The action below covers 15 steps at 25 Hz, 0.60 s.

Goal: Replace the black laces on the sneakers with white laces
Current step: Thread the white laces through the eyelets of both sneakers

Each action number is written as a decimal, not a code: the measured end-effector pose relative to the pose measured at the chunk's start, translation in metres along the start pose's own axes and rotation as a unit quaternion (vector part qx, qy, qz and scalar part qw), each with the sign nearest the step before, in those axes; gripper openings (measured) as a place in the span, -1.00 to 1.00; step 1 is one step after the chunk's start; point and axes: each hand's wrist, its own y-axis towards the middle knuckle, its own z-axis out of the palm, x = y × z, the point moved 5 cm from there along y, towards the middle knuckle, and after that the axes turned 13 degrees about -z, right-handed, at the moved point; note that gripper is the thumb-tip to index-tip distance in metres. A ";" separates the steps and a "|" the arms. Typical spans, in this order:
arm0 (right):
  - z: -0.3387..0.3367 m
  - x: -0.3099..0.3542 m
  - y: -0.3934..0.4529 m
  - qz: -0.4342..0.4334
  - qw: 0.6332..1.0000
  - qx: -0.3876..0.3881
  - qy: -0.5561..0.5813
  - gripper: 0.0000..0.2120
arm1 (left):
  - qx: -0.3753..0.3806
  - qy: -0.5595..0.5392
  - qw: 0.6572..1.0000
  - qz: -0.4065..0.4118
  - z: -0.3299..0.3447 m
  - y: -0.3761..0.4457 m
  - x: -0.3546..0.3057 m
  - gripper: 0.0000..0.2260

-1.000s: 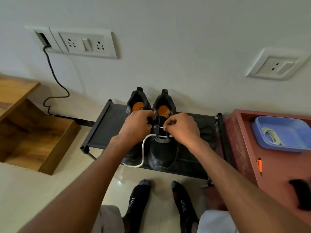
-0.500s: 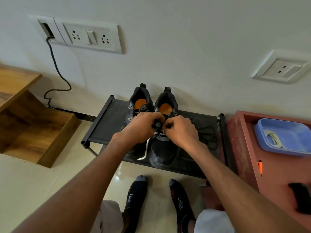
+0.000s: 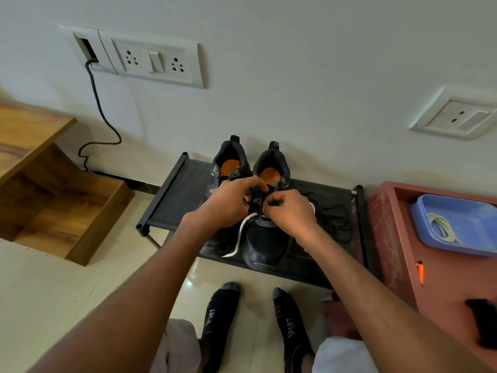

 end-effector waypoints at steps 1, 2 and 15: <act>0.000 -0.002 0.001 0.007 1.000 -0.003 0.003 -0.87 | 0.002 -0.003 1.000 -0.002 0.000 0.001 0.001 -0.49; -0.001 -0.003 0.002 0.013 1.000 -0.007 0.011 -0.87 | 0.005 -0.005 1.000 -0.005 0.000 0.001 0.002 -0.48; 0.005 0.010 -0.003 -0.032 0.996 -0.018 -0.081 -0.86 | -0.005 -0.094 0.994 -0.053 0.001 0.003 0.008 -0.55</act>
